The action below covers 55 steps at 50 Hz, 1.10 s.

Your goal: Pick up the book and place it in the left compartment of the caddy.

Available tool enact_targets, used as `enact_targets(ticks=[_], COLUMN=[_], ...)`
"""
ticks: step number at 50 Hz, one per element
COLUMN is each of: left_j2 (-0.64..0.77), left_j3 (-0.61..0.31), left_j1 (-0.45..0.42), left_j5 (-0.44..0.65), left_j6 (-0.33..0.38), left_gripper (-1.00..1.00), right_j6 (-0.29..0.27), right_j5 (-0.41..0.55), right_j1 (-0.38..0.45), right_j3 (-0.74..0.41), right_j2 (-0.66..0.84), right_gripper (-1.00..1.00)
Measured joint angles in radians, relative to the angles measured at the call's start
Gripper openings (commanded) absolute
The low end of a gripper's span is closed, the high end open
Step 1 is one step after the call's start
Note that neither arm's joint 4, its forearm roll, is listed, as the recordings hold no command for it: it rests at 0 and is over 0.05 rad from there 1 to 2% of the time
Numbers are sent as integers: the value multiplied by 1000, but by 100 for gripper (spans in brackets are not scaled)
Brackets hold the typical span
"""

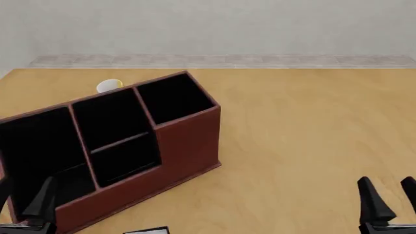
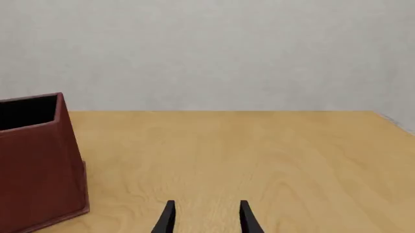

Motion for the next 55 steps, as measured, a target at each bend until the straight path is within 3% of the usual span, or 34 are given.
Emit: enact_targets(ticks=[30, 36, 55], left_j2=[52, 103, 277], left_j3=[-35, -141, -519], left_j1=[-17, -67, -286], left_j5=[3, 92, 521], left_j6=[-6, -4, 129], left_gripper=[100, 100, 100], right_j6=[0, -1, -1], right_j5=[-11, -11, -11], right_j1=[0, 0, 0], right_j3=[-4, -5, -5], right_j2=[17, 17, 18], right_gripper=[100, 100, 100])
